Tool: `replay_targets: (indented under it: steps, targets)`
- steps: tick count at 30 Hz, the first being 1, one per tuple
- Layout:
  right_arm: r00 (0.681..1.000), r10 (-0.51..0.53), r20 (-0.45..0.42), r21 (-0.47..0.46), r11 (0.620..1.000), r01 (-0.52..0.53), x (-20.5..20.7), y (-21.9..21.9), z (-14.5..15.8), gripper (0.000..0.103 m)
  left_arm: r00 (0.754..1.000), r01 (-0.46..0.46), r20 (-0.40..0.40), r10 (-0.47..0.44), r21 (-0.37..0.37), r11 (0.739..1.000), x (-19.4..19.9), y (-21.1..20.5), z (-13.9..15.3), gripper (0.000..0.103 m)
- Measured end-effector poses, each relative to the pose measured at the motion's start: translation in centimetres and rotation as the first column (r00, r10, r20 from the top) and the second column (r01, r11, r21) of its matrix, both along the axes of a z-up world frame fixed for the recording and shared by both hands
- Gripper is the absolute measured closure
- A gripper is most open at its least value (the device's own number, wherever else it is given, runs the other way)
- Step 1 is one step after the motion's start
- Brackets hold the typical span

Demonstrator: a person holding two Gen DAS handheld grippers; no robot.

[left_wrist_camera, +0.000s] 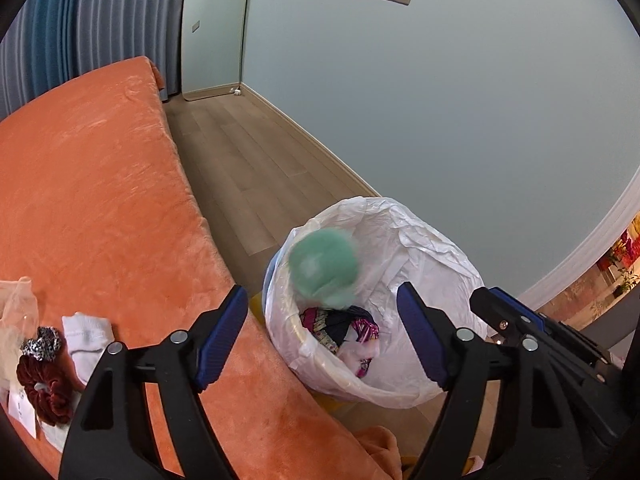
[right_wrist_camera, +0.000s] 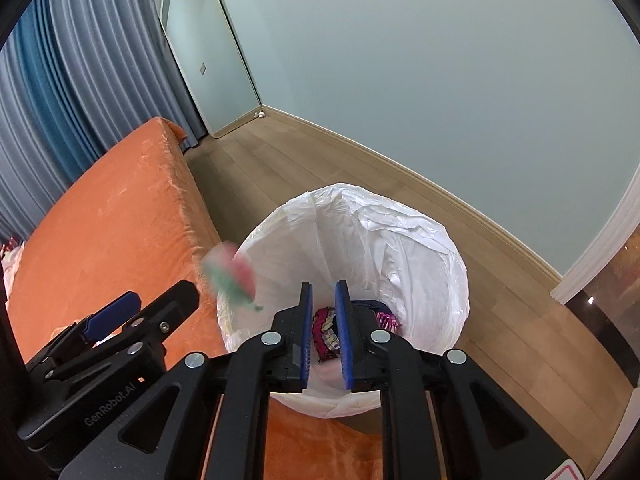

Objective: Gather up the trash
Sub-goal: 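Carry the plush and wrapper over the bin and open both tools, then move both tools back over the remaining items on the bed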

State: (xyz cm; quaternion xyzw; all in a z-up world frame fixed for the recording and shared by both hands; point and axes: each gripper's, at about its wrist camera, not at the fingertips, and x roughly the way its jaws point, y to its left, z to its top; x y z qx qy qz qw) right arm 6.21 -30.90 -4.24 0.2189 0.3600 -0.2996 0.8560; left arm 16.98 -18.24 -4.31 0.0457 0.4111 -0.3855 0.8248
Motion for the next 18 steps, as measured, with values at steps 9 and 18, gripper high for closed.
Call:
replay_targets:
  steps: [9, 18]
  targets:
    - [0.998, 0.068, 0.002, -0.026, 0.997, -0.068, 0.6, 2.1, 1.3, 0.082, 0.992, -0.122, 0.037, 0.122, 0.009, 0.992, -0.3, 4.4, 1.3, 0.03]
    - [0.982, 0.187, -0.004, -0.06, 0.981, -0.187, 1.7, 7.1, 2.6, 0.065, 0.962, -0.259, 0.1, 0.253, 0.049, 0.965, -0.7, 10.2, 2.3, 0.03]
